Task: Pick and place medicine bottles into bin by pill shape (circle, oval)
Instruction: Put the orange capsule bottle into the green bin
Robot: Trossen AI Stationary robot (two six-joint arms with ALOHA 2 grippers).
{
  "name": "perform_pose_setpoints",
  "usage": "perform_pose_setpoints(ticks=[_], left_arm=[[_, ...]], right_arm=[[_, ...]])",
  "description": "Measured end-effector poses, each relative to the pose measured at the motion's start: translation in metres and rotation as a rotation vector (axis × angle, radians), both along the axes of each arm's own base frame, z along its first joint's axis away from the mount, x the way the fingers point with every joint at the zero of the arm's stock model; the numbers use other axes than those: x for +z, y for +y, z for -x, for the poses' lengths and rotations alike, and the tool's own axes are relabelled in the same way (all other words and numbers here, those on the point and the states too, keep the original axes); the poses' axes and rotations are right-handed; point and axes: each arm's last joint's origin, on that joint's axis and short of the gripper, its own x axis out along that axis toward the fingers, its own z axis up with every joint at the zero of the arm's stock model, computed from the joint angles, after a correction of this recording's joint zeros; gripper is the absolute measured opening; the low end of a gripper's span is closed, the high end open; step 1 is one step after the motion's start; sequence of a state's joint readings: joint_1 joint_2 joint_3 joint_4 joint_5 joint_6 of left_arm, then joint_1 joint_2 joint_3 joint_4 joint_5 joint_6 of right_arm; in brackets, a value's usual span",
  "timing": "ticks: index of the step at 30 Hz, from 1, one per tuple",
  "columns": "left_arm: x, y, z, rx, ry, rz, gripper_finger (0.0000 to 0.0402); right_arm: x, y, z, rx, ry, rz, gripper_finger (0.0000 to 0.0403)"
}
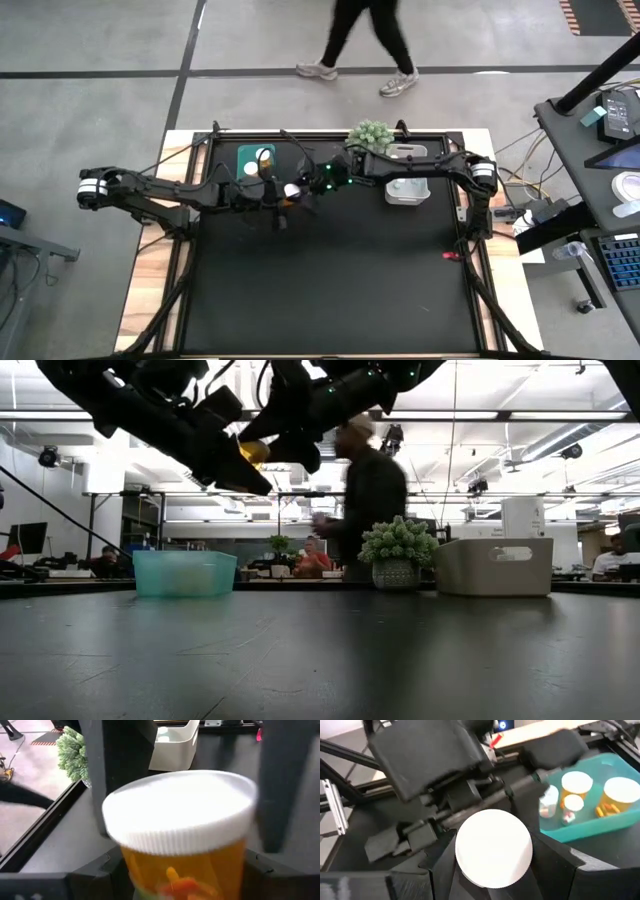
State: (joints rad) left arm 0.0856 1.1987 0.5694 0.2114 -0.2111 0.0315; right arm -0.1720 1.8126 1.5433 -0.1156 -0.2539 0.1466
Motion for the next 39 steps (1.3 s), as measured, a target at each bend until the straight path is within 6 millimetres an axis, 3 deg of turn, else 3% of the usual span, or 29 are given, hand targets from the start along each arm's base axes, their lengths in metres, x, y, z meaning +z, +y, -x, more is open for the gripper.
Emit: perform_pose_setpoints(ticks=[5, 11, 16, 21, 30, 33, 39], left_arm=[[0.001, 0.000, 0.000, 0.000, -0.005, -0.001, 0.0204], [0.001, 0.000, 0.000, 0.007, -0.009, 0.002, 0.0134], [0.001, 0.000, 0.000, 0.005, -0.009, -0.003, 0.0132], [0.002, 0.000, 0.000, -0.002, -0.010, -0.012, 0.0136], [0.016, -0.008, 0.010, -0.109, -0.089, -0.013, 0.0135], [0.021, -0.011, 0.015, -0.136, -0.127, -0.030, 0.0135], [0.023, -0.016, 0.025, -0.264, -0.306, -0.027, 0.0136]], right_arm=[[0.001, 0.001, -0.001, 0.003, -0.015, 0.003, 0.0210], [0.000, 0.001, 0.000, 0.003, -0.009, 0.015, 0.0210], [0.000, 0.001, 0.000, 0.006, -0.011, 0.015, 0.0216], [0.002, 0.001, 0.001, 0.017, -0.011, 0.029, 0.0251], [0.028, 0.005, 0.034, 0.069, 0.007, 0.133, 0.0292], [0.024, 0.012, 0.046, 0.090, -0.018, 0.159, 0.0288], [-0.002, 0.022, 0.066, 0.112, -0.179, 0.221, 0.0272]])
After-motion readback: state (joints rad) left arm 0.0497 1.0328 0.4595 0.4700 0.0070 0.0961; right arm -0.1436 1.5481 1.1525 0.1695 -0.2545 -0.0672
